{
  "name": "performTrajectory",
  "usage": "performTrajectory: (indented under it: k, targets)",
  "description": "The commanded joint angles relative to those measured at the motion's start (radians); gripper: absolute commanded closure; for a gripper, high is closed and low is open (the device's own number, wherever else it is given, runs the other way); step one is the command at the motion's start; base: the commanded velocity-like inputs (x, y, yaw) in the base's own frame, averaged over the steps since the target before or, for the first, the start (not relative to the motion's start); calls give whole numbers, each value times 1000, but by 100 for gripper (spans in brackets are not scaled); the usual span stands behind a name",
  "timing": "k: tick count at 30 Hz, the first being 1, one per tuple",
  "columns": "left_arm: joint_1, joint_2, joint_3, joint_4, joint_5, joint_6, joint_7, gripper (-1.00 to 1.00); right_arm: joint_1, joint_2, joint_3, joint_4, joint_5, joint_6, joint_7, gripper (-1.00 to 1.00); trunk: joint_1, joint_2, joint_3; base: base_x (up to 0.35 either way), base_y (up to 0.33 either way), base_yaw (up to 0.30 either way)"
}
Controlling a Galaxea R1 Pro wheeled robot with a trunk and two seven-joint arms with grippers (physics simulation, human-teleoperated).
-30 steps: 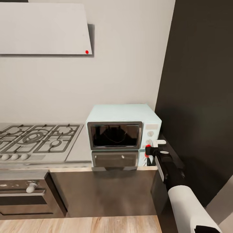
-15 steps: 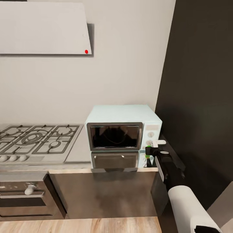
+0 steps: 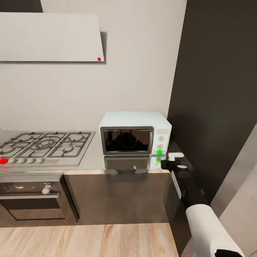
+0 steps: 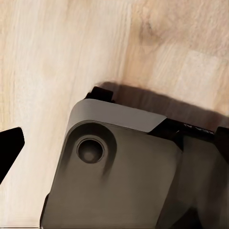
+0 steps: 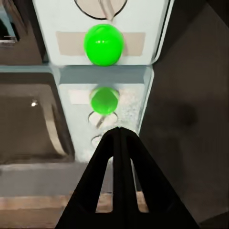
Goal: In the kitchen, take the popcorn bag from the countertop, put it into the microwave, and heat it until the popcorn is cooked so the cooked popcorn ends up inside the bag.
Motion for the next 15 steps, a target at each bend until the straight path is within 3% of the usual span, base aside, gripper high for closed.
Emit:
performTrajectory:
  k: [1, 3, 7, 12, 15]
  targets:
    - [-1, -1, -8, 0, 8, -3, 3, -100, -1, 1, -3, -4, 13, 6, 5, 100, -1, -1, -1, -337, 0, 0]
    - [-1, -1, -8, 0, 8, -3, 3, -100, -1, 1, -3, -19, 17, 27, 5, 100, -1, -1, -1, -337, 0, 0]
    - [-1, -1, -8, 0, 8, -3, 3, -100, -2, 2, -3, -124, 10, 216, 7, 100, -1, -1, -1, -337, 0, 0]
    - [-1, -1, -8, 0, 8, -3, 3, -100, 3, 1, 3, -349, 8, 321, 9, 100, -1, -1, -1, -337, 0, 0]
    - [-1, -1, -8, 0, 8, -3, 3, -100, 16, 2, 3, -348, 6, 343, 10, 100, -1, -1, -1, -285, 0, 0]
